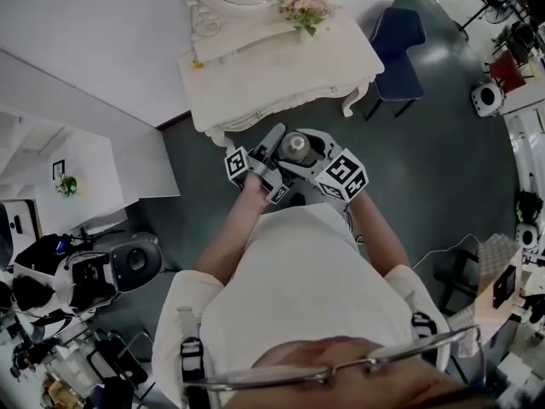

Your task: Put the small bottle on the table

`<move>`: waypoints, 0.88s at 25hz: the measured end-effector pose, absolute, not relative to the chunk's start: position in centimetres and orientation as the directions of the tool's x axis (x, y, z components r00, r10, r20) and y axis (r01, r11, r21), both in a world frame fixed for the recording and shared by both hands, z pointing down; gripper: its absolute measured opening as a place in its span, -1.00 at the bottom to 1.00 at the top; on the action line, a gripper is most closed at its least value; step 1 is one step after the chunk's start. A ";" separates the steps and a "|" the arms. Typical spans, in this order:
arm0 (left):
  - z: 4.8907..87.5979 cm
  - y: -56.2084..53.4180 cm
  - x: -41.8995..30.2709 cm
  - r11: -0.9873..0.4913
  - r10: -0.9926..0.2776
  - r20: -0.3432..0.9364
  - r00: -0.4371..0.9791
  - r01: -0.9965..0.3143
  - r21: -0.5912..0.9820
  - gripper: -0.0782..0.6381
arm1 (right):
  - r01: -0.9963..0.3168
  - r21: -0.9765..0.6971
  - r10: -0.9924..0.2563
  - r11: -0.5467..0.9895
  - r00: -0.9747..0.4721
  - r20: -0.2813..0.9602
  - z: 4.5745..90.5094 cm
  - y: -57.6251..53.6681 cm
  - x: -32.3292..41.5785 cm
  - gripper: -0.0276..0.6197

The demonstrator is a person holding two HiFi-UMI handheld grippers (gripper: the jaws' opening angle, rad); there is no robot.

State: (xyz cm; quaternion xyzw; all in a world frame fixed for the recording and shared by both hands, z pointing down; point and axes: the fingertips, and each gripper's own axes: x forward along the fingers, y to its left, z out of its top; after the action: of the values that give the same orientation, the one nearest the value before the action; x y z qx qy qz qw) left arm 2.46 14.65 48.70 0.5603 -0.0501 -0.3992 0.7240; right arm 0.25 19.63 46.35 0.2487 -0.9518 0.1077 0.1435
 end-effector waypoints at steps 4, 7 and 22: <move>48.7 13.3 4.0 0.036 -0.649 -0.372 0.663 0.516 0.856 0.19 | -0.475 -0.135 -0.412 0.870 -0.849 0.331 46.4 18.4 1.9 0.14; 48.7 12.7 4.8 0.030 -0.661 -0.368 0.654 0.513 0.858 0.19 | -0.455 -0.140 -0.391 0.880 -0.859 0.331 46.4 17.8 2.8 0.14; 49.8 8.7 5.6 0.059 -0.665 -0.337 0.667 0.496 0.866 0.19 | -0.455 -0.172 -0.382 0.874 -0.861 0.336 47.3 13.7 3.6 0.14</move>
State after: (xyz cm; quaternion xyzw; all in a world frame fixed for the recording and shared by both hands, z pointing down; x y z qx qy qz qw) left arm 5.58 8.70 49.76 0.5566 -0.0761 -0.4012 0.7235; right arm 3.60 13.74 47.32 0.2187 -0.9566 0.1238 0.1474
